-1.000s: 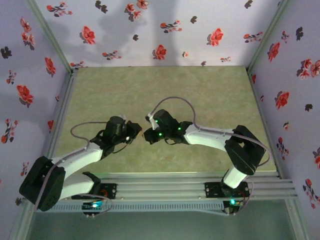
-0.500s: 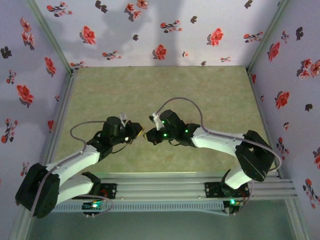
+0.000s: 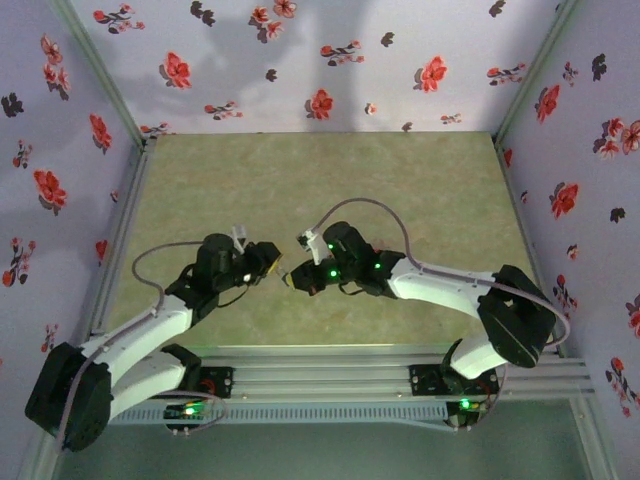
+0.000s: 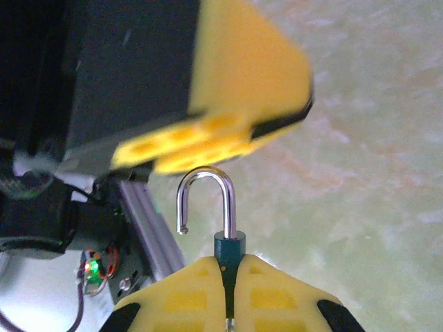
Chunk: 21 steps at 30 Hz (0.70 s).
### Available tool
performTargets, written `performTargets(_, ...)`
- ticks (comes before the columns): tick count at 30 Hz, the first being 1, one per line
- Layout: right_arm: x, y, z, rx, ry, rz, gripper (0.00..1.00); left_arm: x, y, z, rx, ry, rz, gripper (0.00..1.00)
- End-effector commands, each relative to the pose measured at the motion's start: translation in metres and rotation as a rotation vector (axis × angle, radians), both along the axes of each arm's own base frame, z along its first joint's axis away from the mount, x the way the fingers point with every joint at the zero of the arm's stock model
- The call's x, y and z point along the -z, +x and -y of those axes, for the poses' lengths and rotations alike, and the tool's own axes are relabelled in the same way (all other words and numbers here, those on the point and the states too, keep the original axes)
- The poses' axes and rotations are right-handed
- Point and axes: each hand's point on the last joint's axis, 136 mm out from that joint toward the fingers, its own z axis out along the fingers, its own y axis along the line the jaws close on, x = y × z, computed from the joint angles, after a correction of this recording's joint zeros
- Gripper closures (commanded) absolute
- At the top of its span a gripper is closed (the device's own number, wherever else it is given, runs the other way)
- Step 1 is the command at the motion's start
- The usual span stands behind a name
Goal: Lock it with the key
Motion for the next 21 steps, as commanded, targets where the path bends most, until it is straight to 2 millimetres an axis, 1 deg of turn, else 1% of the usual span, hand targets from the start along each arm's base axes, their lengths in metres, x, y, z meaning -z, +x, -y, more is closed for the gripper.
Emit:
performTargets(1, -0.013, -0.014, 0.0, -0.06, 0.043, -0.002, 1.0, 0.0, 0.0, -0.011, -0.02, 0.038, 0.014, 0.73)
performTargets(4, -0.014, -0.016, -0.001, -0.069, 0.046, -0.002, 1.0, -0.002, -0.002, -0.017, -0.025, 0.052, 0.011, 0.66)
performTargets(7, -0.013, -0.015, 0.001, -0.066, 0.042, 0.004, 1.0, -0.001, -0.007, -0.021, -0.018, 0.066, 0.001, 0.58)
performTargets(11, -0.008, -0.006, 0.008, -0.018, -0.011, 0.046, 1.0, 0.0, -0.019, -0.025, 0.008, 0.086, -0.017, 0.45)
performTargets(15, -0.005, 0.001, 0.011, 0.013, -0.035, 0.063, 1.0, -0.002, -0.032, -0.027, 0.052, 0.111, -0.026, 0.36)
performTargets(18, -0.002, 0.005, 0.012, 0.033, -0.054, 0.067, 1.0, -0.005, -0.043, -0.027, 0.094, 0.131, -0.029, 0.33)
performTargets(21, 0.0, 0.007, 0.013, 0.039, -0.058, 0.065, 1.0, -0.002, -0.05, -0.026, 0.125, 0.148, -0.036, 0.32)
